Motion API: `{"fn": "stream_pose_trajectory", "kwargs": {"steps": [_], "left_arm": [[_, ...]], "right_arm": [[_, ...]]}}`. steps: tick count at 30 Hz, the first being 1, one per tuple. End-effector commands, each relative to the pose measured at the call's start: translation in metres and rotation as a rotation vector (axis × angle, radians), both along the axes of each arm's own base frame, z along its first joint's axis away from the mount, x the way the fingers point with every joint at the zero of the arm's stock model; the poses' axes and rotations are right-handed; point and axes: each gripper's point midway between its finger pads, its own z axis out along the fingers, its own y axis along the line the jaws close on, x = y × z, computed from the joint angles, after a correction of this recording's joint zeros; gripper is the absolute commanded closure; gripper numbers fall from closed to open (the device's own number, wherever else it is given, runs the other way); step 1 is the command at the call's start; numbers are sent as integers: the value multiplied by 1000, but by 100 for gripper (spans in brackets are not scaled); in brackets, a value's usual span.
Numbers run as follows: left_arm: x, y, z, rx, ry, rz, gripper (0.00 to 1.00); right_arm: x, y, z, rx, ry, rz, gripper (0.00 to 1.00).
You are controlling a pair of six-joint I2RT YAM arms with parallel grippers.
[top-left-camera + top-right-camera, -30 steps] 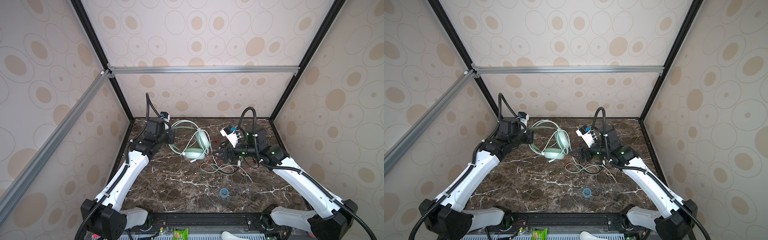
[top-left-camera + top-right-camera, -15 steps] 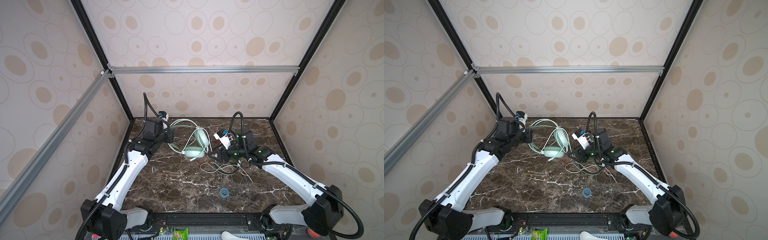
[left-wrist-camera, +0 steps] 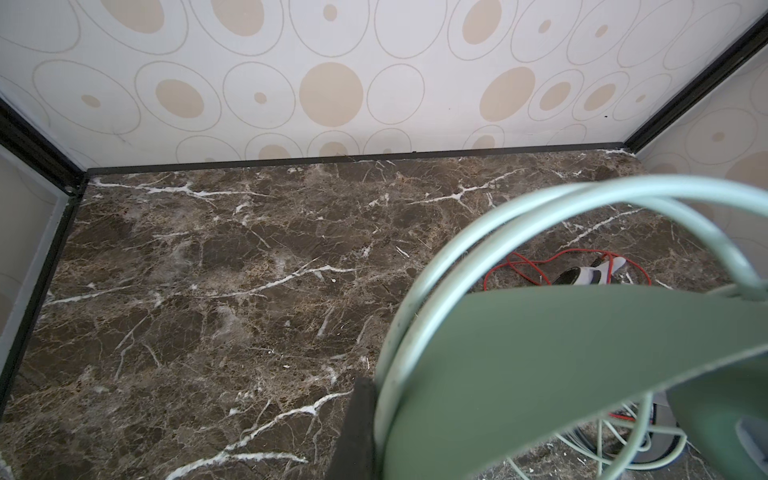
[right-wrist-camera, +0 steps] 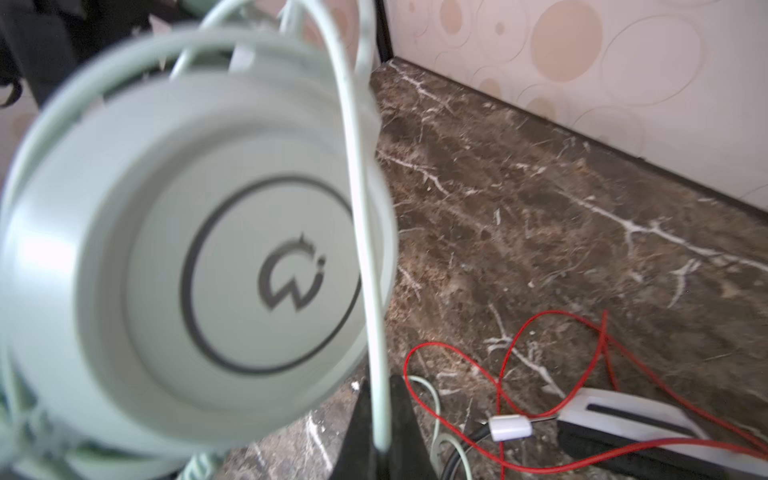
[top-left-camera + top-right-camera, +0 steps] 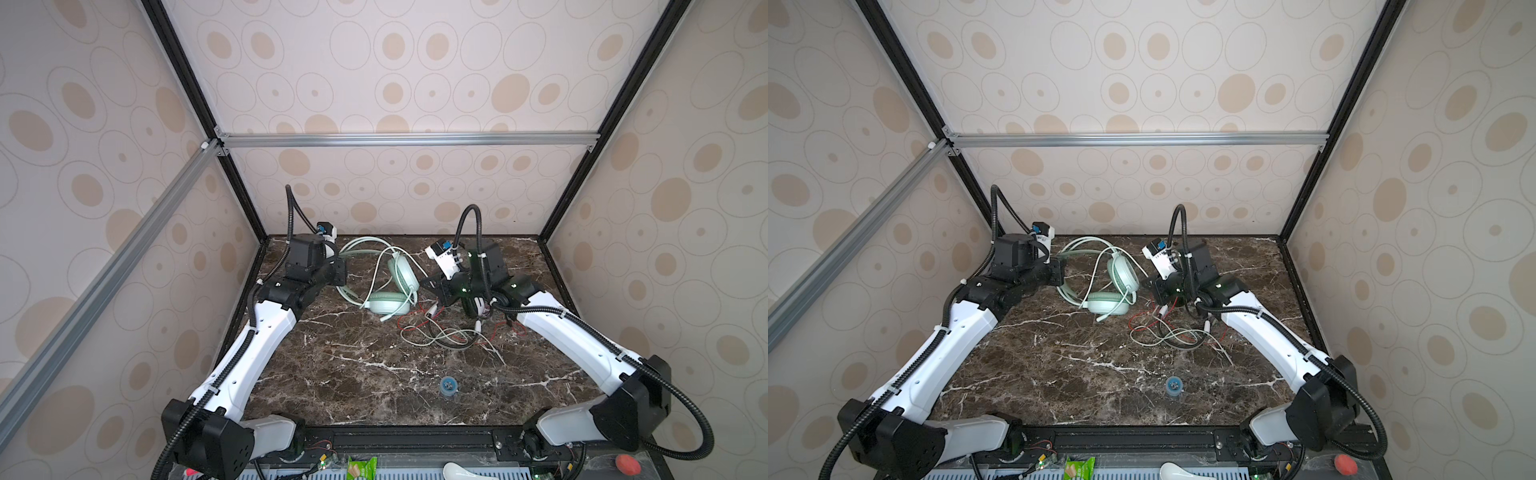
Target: Wrap the headphones
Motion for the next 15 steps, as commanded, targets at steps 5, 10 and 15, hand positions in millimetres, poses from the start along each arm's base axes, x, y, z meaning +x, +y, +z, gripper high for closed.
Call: {"fn": "stream_pose_trajectory", "kwargs": {"steps": [5, 10, 15], "left_arm": [[-2, -9, 36, -94, -114, -43, 100], [-2, -12, 44, -122, -135, -49, 100], [-5, -15, 54, -166, -155, -62, 100]], "right_arm": [[38, -18, -7, -167, 11, -155, 100], [51, -21, -23, -180, 55, -196, 100], [63, -24, -36, -130, 108, -240, 100]]}}
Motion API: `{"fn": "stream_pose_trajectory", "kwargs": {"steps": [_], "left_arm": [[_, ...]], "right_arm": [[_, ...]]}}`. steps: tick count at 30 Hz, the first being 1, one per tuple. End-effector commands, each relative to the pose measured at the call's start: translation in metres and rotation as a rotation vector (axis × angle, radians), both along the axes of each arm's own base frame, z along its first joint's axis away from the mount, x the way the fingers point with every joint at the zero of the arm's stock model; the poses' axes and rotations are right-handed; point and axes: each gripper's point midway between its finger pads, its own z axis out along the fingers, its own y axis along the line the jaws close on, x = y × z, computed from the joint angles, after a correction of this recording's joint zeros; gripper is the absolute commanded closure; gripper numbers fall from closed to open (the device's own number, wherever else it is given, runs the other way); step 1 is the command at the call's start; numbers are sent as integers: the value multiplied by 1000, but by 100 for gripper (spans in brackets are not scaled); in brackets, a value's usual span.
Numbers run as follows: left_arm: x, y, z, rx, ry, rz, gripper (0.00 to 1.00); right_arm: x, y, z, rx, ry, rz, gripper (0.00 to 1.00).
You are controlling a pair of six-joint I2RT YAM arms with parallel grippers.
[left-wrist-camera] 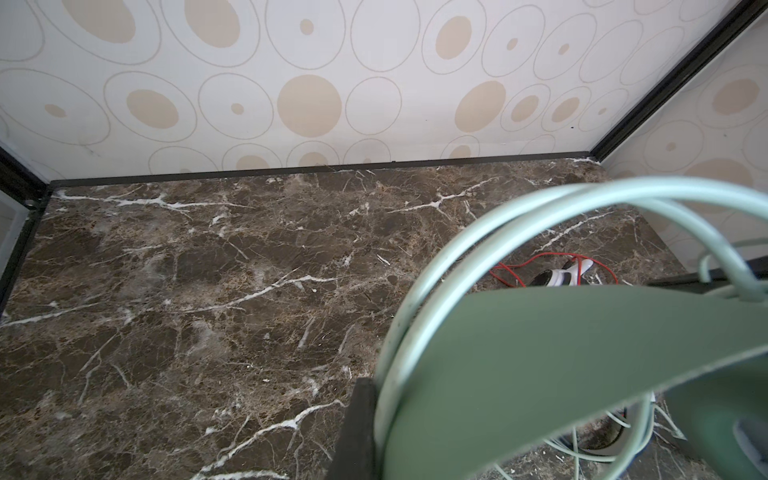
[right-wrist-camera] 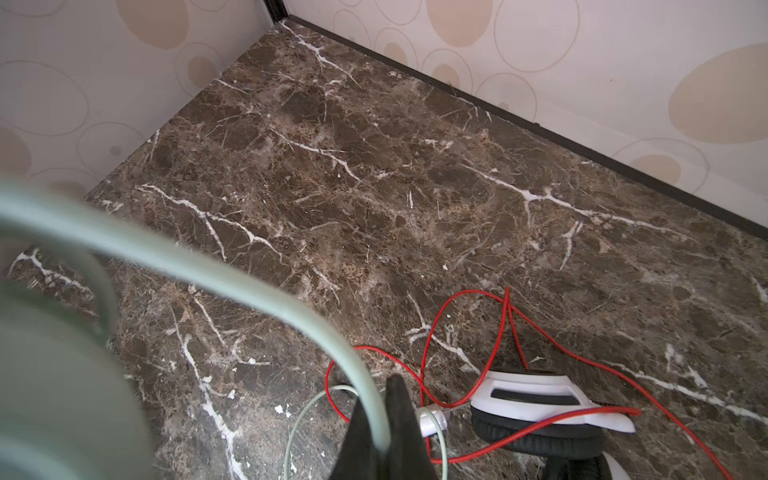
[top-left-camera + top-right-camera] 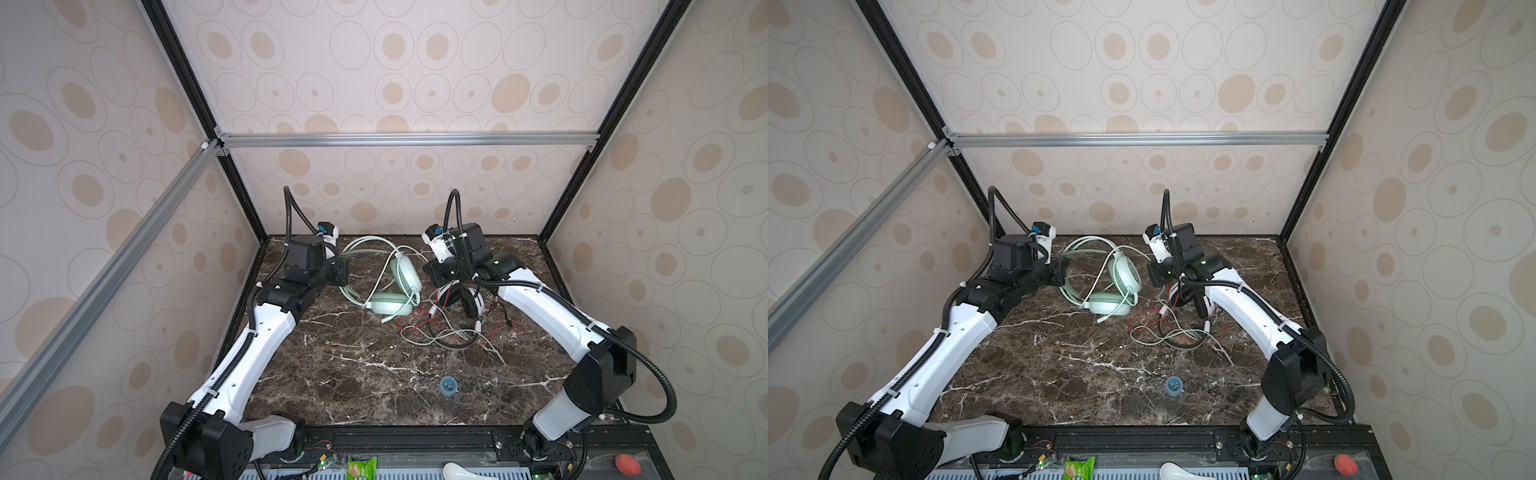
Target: Wrap the headphones
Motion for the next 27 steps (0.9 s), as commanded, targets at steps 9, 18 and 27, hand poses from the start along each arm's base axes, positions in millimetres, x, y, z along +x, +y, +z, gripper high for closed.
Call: {"fn": "stream_pose_trajectory", "kwargs": {"steps": [9, 18, 27], "left_arm": [[-10, -17, 68, -214, -155, -69, 100], [-15, -24, 92, -305, -188, -96, 100], [-18, -30, 125, -409, -236, -115, 100]], "right_arm": [[12, 17, 5, 170, -1, 13, 87], [-1, 49, 28, 411, -33, 155, 65], [-2, 64, 13, 475, 3, 173, 61]]}}
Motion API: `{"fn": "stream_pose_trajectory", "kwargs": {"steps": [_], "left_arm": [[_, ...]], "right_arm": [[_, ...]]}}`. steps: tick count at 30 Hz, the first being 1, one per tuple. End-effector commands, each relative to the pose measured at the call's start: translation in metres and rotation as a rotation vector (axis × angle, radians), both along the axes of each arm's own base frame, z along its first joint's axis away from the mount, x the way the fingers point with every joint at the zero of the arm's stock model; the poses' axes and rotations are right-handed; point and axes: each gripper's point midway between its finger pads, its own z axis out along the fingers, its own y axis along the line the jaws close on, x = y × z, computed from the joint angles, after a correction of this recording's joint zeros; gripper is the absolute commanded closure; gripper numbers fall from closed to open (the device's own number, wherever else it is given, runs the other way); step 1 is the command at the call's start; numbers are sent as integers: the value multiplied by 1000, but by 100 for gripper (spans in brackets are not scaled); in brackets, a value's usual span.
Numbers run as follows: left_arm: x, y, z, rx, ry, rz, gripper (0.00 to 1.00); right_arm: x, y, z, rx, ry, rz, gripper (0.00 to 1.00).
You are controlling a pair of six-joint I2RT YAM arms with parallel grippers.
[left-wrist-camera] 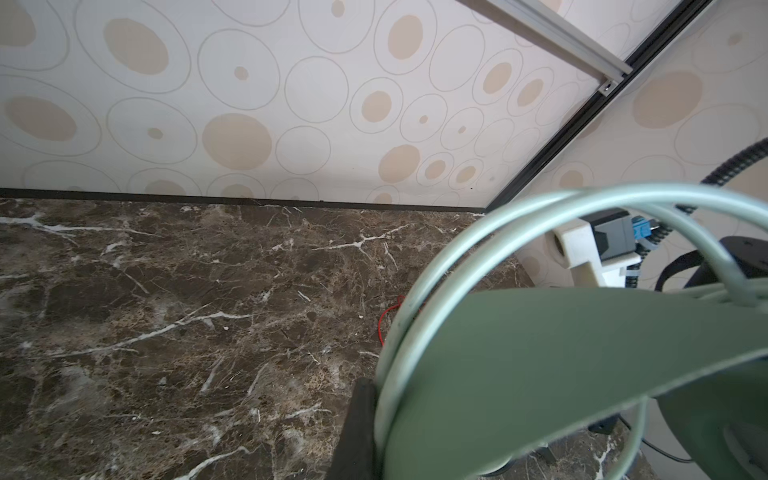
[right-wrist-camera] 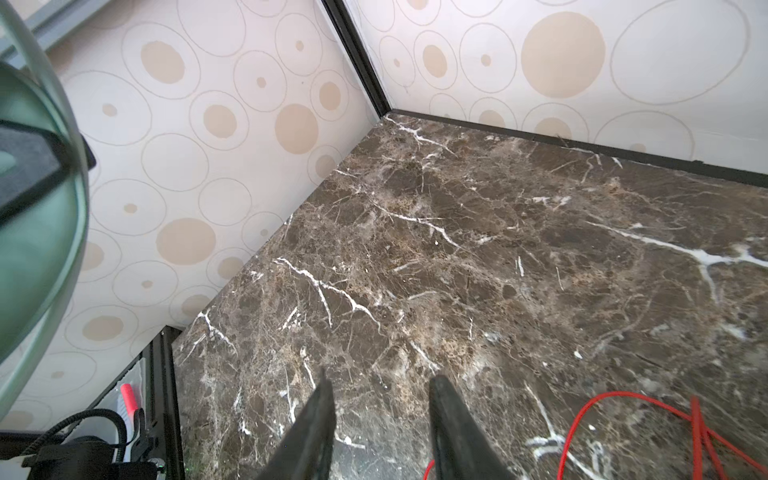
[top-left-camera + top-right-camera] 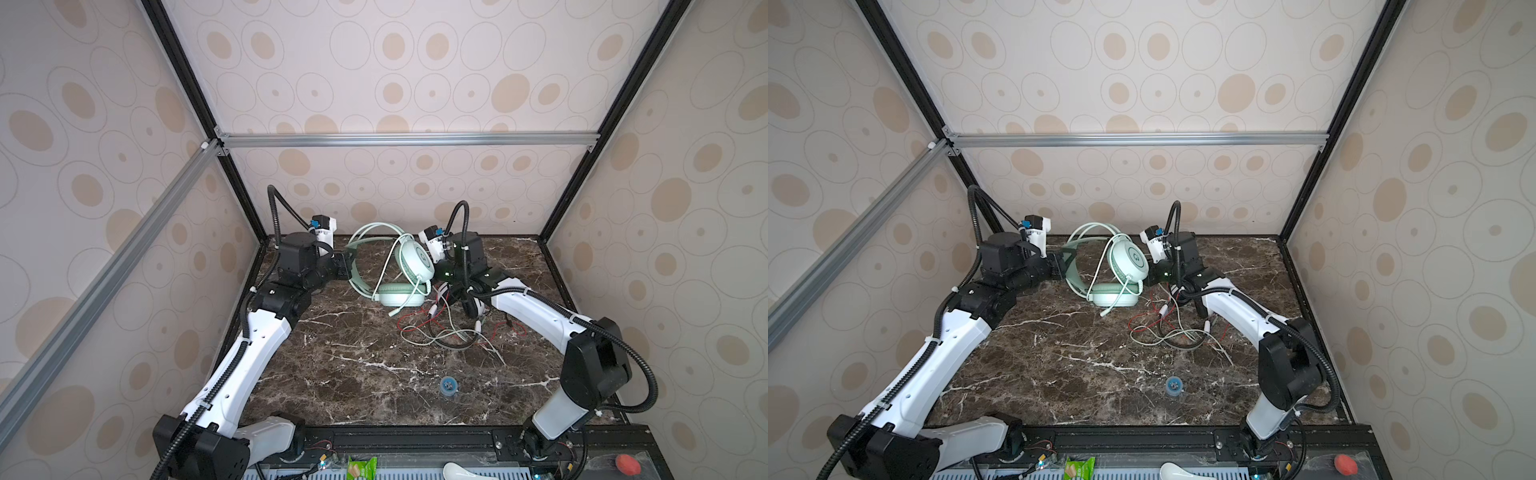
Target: Wrap the headphones
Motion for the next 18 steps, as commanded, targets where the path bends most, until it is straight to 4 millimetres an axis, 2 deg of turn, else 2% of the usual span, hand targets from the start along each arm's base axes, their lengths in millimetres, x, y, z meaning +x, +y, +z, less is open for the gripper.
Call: {"fn": "stream_pose_trajectory", "kwargs": {"steps": [1, 9, 18], "left_arm": [[-9, -2, 84, -154, -178, -18, 100], [-2, 8, 106, -213, -161, 63, 100], [6, 25, 127, -304, -164, 151, 100]], "right_arm": [[-1, 12, 3, 50, -4, 30, 62], [-1, 21, -21, 89, 38, 27, 66], [-14, 32, -54, 69, 104, 58, 70]]}}
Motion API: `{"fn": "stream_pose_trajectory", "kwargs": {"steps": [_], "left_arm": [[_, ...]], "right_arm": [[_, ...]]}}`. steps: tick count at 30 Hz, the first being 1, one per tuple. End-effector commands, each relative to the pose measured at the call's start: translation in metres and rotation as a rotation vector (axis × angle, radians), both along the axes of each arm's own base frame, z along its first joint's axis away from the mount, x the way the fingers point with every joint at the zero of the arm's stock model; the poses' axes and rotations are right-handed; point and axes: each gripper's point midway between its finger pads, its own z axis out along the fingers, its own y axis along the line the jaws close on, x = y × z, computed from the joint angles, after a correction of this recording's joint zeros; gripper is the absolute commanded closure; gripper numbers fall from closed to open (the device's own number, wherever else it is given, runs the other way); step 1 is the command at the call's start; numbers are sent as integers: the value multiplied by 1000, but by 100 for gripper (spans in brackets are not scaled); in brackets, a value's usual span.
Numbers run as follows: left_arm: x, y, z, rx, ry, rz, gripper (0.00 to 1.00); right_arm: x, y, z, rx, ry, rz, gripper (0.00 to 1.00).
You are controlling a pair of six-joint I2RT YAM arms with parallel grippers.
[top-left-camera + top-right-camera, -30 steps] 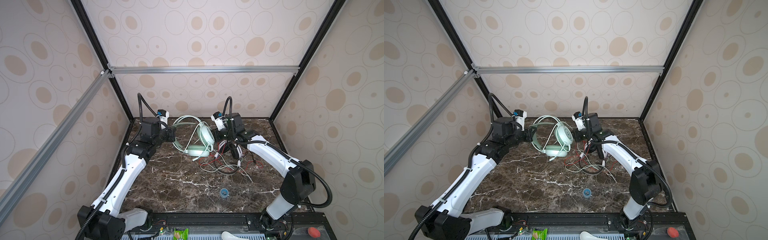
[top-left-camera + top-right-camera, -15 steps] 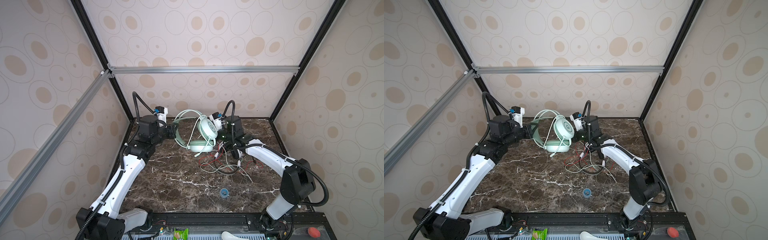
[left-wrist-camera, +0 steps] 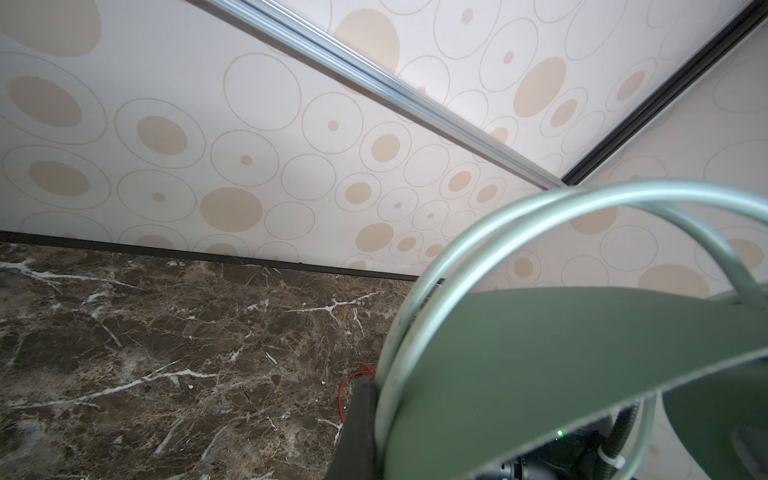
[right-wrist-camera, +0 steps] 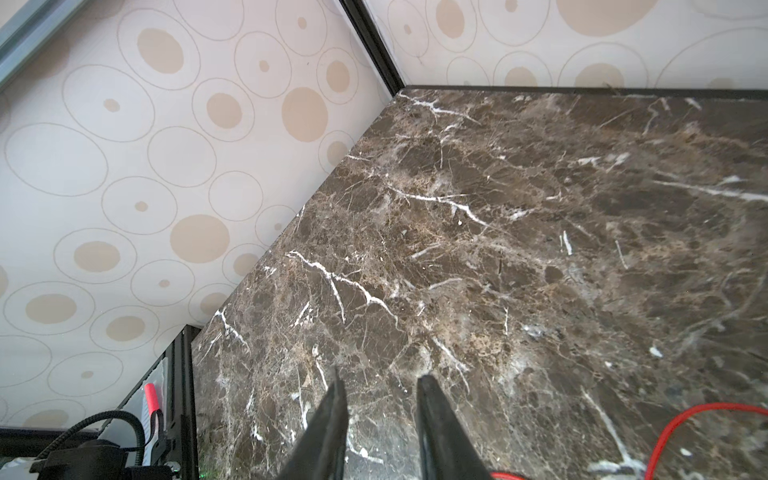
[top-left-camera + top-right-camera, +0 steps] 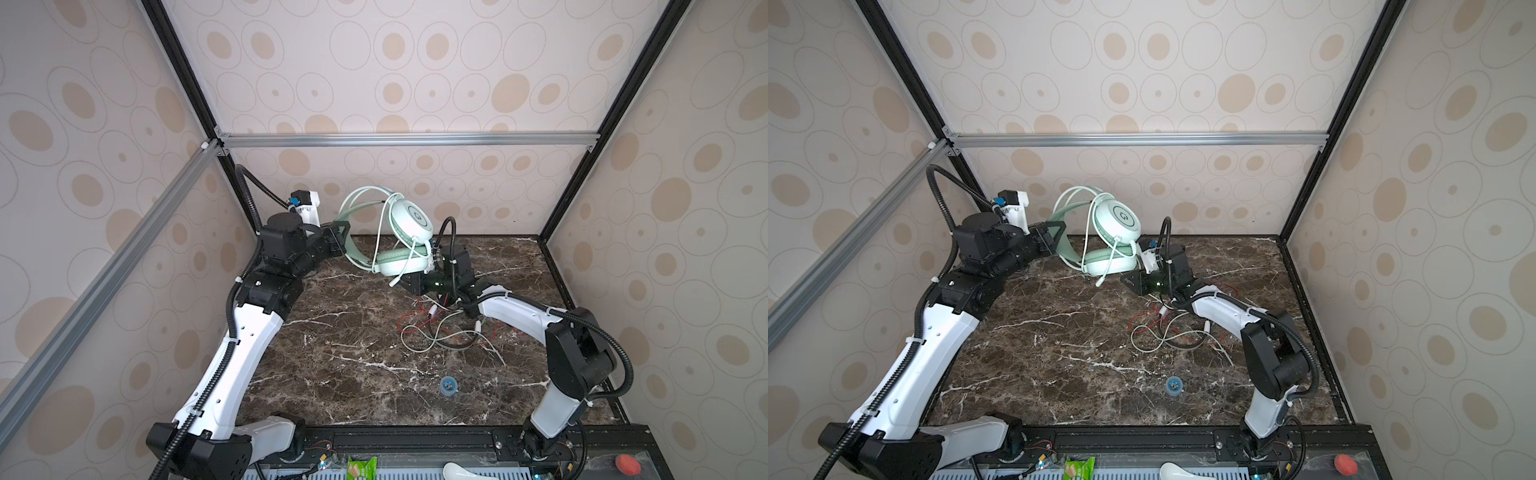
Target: Wrap the headphones
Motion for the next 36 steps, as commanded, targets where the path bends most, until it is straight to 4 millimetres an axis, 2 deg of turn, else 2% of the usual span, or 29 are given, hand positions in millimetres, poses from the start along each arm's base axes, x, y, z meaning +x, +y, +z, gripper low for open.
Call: {"fn": "stream_pose_trajectory", "kwargs": {"steps": [1, 7, 11, 16, 22, 24, 31, 36], "left_arm": [[-1, 13, 50, -139, -89, 59, 100], [9, 25, 54, -235, -93, 120, 100], [14, 25, 54, -285, -95, 126, 100], [18, 31, 49, -313, -84, 167, 100], [24, 43, 44, -332, -80, 239, 100], [26, 46, 42, -334, -76, 262, 100], [40, 59, 33, -344, -71, 344, 100], [52, 63, 23, -350, -58, 371, 100]], "right_arm": [[-8, 5, -6, 19, 20, 19, 71], [-21, 2, -26, -8, 72, 11, 80], [-31, 2, -42, -69, 99, 15, 82], [-36, -2, -52, -84, 116, 4, 83], [-47, -7, -59, -148, 121, -3, 99], [-51, -9, -63, -177, 123, -4, 100], [-82, -15, -69, -345, 85, 13, 100], [-109, -11, -64, -440, 16, 58, 100]]}}
